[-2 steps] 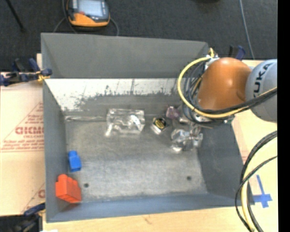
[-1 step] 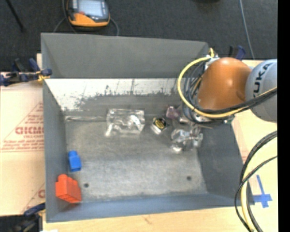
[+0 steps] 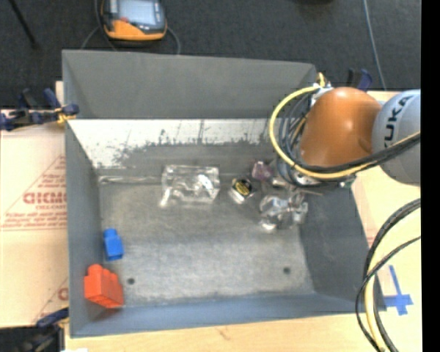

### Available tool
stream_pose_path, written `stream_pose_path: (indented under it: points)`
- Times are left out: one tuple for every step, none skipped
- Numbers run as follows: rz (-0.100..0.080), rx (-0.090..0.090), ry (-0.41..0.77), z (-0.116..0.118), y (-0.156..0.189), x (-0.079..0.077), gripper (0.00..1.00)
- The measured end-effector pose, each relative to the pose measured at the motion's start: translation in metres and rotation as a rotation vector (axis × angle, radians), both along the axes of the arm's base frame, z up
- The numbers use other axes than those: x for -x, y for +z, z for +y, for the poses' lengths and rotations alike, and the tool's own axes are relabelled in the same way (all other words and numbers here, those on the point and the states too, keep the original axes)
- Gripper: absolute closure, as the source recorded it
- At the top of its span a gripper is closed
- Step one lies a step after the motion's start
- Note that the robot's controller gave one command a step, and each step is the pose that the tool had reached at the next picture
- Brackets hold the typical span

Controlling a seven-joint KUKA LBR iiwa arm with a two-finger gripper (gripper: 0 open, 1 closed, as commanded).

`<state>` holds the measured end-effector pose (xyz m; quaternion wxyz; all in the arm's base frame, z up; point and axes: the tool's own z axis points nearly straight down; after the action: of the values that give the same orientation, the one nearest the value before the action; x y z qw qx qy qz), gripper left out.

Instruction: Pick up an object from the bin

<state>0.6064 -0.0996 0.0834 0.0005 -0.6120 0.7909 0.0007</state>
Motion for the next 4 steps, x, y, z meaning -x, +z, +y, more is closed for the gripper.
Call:
stream_pose_path:
  points:
    - [0.000, 0.000, 0.000, 0.0000, 0.0000, 0.0000, 1.00]
    - [0.001, 0.000, -0.001, 0.0001, 0.0000, 0.0000, 1.00]
    - [0.001, 0.000, -0.001, 0.0001, 0.0000, 0.0000, 1.00]
    - [0.001, 0.000, -0.002, 0.0001, 0.0001, 0.0000, 1.00]
